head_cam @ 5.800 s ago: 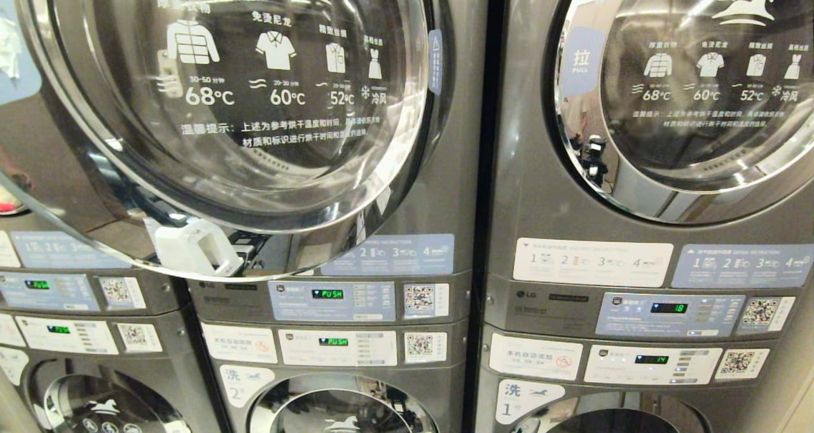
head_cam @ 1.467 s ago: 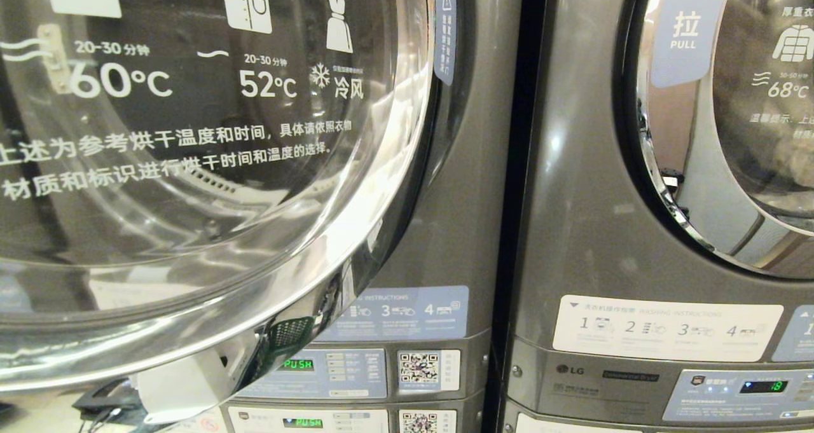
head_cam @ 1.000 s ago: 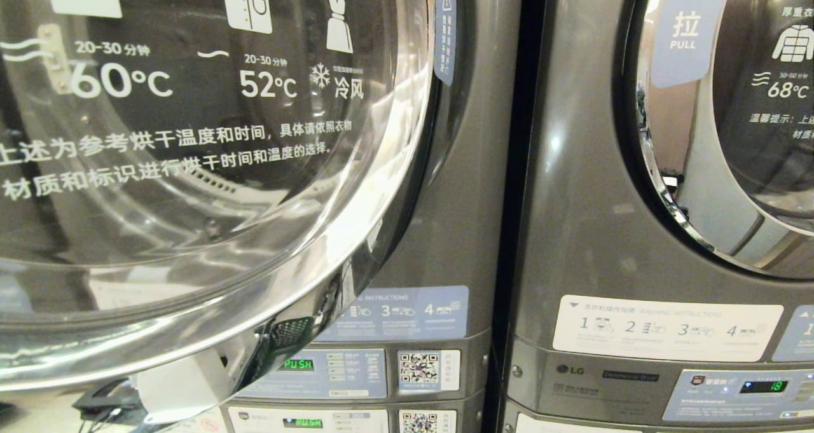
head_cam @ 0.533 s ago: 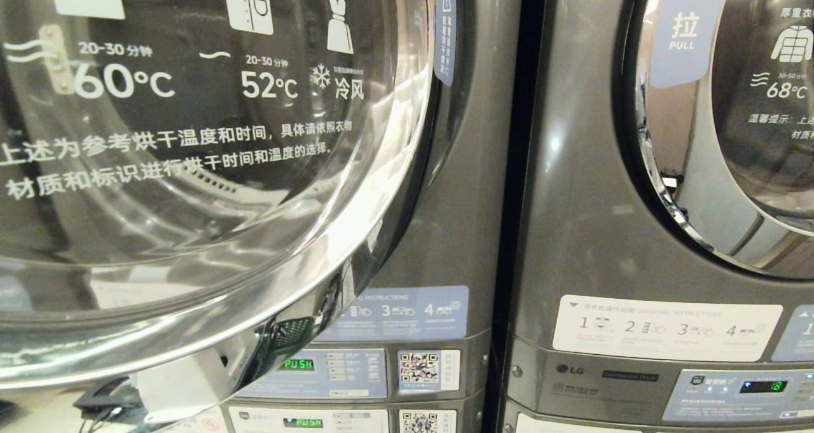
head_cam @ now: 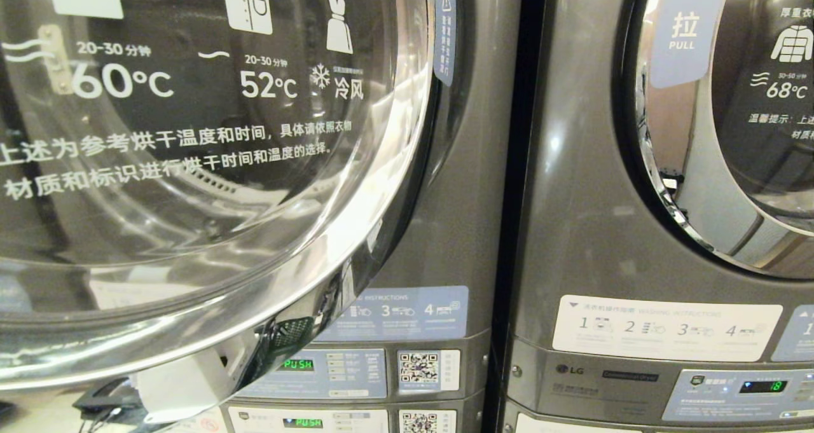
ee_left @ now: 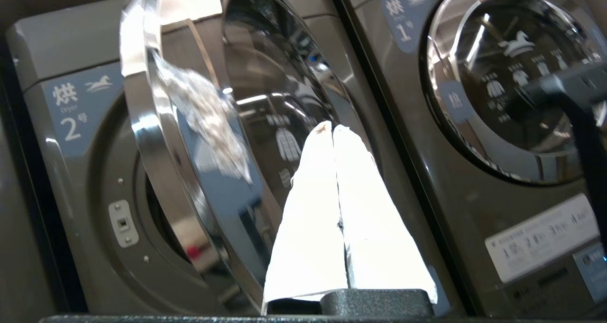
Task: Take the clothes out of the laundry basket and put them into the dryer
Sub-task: Close the dryer
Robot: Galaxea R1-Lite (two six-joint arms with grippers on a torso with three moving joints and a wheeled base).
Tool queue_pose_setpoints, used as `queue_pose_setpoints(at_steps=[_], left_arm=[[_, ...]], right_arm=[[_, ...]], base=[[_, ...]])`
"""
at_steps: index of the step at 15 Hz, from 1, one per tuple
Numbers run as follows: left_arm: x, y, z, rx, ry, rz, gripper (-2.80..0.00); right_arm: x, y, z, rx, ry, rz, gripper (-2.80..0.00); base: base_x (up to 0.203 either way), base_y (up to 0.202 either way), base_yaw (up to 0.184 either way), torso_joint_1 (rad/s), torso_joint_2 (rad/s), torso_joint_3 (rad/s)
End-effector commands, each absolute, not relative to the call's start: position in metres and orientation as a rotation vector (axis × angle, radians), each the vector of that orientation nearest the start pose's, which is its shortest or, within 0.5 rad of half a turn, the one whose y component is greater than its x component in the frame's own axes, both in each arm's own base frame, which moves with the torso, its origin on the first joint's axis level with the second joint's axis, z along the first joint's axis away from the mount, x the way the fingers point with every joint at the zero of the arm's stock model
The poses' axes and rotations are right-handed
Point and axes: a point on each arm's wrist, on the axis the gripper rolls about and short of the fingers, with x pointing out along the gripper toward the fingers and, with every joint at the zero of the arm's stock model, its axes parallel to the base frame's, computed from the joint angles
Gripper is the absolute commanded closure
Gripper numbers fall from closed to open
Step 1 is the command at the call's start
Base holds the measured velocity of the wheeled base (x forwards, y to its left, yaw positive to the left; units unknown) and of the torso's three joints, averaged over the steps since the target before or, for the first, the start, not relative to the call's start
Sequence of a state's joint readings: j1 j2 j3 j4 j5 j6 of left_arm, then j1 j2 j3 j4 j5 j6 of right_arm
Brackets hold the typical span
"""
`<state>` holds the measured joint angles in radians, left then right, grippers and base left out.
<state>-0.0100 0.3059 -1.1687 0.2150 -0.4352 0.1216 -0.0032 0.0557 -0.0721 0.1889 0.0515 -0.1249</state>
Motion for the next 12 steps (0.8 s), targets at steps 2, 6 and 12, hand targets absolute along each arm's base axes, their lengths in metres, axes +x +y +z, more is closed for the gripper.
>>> queue_pose_setpoints(at_steps=[2,6,12], left_arm=[[-0.108,-0.009,0.379,0.222,-0.573,-0.39,0.0],[-0.094,-0.009,0.396,0.173,-0.48,-0.402,0.0],[-0.069,-0.021,0.403,0.201,-0.408,-0.228,0.0]], right_arm=[[-0.025,0.001,0.077,-0.121,0.175,0.06,0.0],[-0.024,0.001,0.078,-0.12,0.179,0.06,0.0],[-0.025,0.001,0.077,-0.12,0.178,0.06,0.0]], base=[[0.0,0.0,0.0,0.0,0.0,0.0],[0.0,0.0,0.0,0.0,0.0,0.0],[0.0,0.0,0.0,0.0,0.0,0.0]])
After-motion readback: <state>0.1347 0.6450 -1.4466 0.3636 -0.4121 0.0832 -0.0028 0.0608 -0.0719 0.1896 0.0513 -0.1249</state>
